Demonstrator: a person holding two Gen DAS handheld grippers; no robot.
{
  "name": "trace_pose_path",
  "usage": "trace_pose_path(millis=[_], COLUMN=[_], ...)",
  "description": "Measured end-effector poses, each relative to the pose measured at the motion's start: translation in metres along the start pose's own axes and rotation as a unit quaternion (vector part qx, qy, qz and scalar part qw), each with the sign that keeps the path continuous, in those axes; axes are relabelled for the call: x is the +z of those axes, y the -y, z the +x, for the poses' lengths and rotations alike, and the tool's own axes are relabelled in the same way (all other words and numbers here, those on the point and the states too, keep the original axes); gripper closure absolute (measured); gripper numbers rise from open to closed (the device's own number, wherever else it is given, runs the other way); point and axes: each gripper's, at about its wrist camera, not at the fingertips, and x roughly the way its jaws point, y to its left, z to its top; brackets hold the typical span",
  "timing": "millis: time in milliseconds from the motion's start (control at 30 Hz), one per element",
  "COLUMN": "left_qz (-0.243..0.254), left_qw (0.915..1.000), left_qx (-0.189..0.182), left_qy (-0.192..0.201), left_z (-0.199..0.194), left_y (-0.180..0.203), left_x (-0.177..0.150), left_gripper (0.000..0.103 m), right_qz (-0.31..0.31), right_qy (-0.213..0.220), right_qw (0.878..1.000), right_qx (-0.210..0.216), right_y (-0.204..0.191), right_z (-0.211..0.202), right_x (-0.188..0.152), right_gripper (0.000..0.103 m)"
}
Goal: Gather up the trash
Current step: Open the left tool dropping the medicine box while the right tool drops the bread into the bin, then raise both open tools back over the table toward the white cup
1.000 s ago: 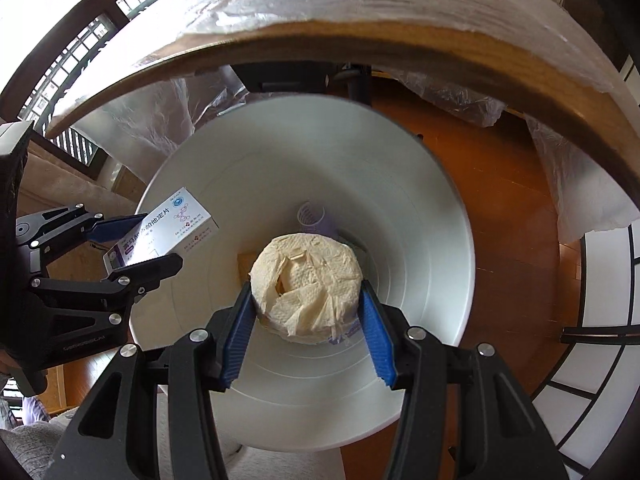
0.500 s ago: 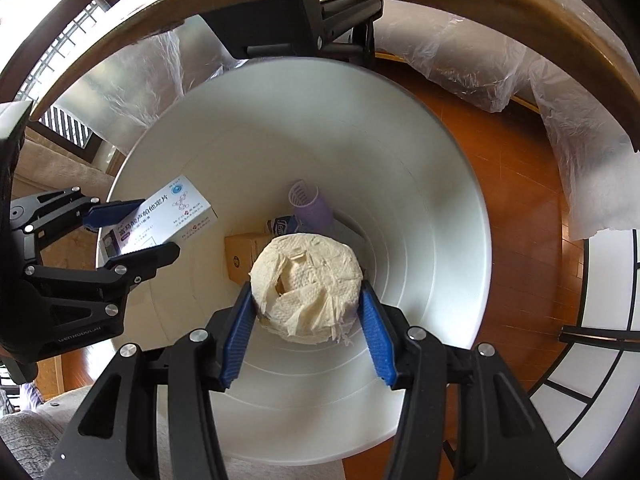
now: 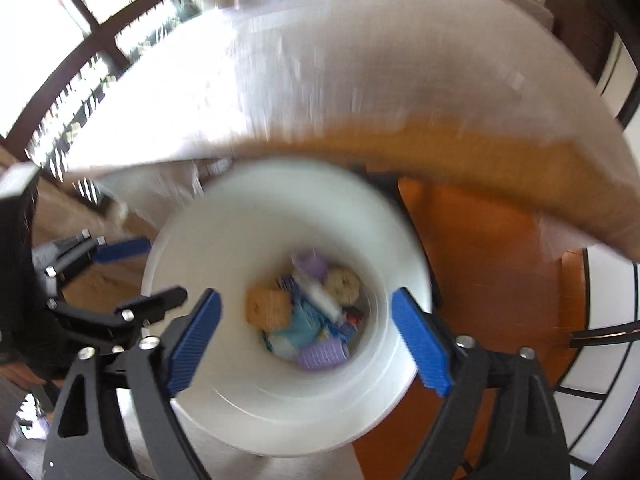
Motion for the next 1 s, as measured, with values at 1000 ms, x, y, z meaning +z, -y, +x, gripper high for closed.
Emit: trace_pose_path(millis=[1000], left_qz=[-0.147], left_qw=[0.9697], left_qx=[0.166], left_qy=[0.103], left_z=[0.021], left_y=[-0.207], left_x=[0.235], left_gripper=[0.017], right_qz=[0.050], right_qy=[0.090], right_qw=[0.980], right_qx=[-0.172], right_y=[0.157], right_z=[0.054], right_x=[0.254], right_gripper=[0.011])
